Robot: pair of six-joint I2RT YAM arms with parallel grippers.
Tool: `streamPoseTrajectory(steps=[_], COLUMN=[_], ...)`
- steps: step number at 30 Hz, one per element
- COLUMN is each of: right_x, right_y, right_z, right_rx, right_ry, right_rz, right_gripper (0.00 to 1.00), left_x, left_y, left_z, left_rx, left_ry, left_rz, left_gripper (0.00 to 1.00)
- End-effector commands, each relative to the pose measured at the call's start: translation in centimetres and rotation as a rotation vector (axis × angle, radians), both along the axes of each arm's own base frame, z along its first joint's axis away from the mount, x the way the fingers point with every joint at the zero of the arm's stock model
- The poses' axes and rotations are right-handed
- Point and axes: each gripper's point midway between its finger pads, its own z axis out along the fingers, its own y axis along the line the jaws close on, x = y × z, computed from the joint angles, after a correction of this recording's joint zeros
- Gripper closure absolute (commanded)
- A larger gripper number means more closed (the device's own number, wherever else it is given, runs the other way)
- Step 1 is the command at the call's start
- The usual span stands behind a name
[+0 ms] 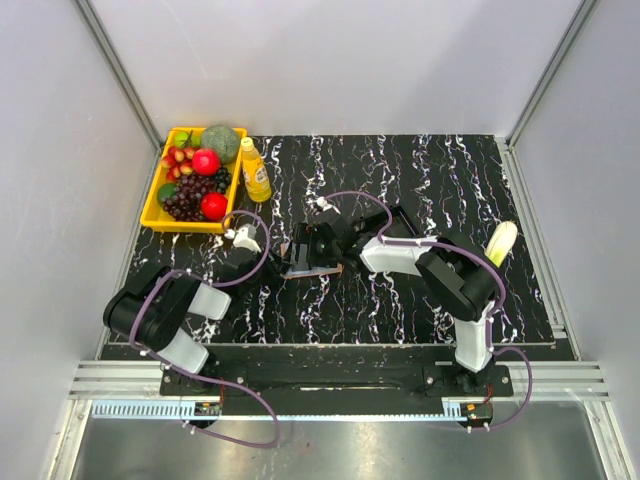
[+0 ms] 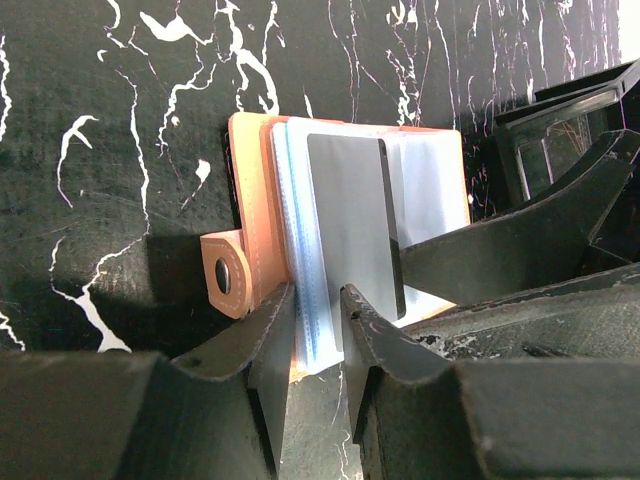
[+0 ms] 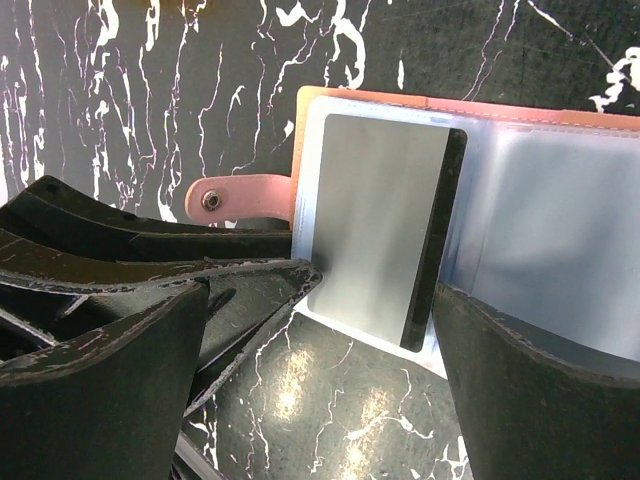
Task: Put the credit cards into the card holder
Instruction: Insert the credit card into the card holder.
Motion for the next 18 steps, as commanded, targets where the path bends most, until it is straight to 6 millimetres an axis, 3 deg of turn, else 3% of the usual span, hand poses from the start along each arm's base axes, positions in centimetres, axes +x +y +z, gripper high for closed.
streamPoseTrajectory(steps=[1,5,13,18], right_x=[-1.1,-0.7,-1.0,-0.6], right_y=[3.0,2.6,4.0,4.1], right_z=[3.4,3.4,5.1,4.7], right_rx=[0.123,0.107,0.174,0.170], right_ry=[-0.014,-0.018,0.023,0.027], right_rz=[0.014,-0.013,0.004,-0.014], right_gripper=[0.01,0.01,0.01,0.00], left_x=[-1.0,-1.2,-1.4,-1.5], left_y=[-3.6,-3.1,-3.6,-3.8], left_z=[3.7,3.7,4.6,4.4], left_rx=[-0.149,-0.131,-0.168,-0.180], left_ry=[-0.108,-0.124,-0.162,-0.153], left_rz=[-0.161,-0.147,-0.179,-0.185], left_gripper=[0.70,0.71,0.70,0.70])
